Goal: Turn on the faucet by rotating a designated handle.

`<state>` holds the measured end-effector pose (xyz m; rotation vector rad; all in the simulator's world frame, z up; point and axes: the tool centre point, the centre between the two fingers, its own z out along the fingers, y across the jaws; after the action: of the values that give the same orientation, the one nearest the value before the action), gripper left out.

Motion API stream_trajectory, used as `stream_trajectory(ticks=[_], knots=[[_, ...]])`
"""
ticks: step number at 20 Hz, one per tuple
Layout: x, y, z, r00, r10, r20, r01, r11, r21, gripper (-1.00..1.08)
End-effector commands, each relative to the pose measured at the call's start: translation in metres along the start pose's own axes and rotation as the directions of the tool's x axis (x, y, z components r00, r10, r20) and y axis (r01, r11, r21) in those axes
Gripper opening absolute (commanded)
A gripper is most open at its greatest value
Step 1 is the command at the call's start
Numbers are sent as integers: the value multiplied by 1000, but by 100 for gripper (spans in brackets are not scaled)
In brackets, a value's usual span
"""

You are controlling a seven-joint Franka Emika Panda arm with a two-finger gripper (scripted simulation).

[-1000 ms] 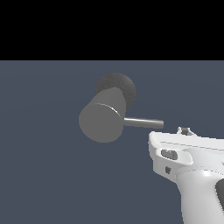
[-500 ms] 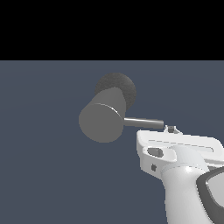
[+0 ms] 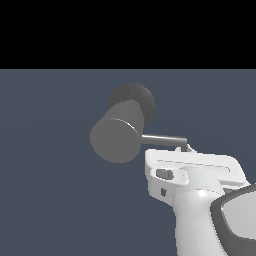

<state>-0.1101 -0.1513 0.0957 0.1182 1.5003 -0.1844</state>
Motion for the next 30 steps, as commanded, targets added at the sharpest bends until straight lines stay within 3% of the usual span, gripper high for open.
stream_trajectory(ticks=[1,8,15,30], knots=[[4,12,-7,1000,22,-19,-23,1000,-20,-100],[18,22,-15,997,44,-65,-46,999,-26,-100],[19,21,-15,997,41,-68,-43,999,-23,-100],[-30,15,-12,997,41,-68,-43,999,-23,-100]])
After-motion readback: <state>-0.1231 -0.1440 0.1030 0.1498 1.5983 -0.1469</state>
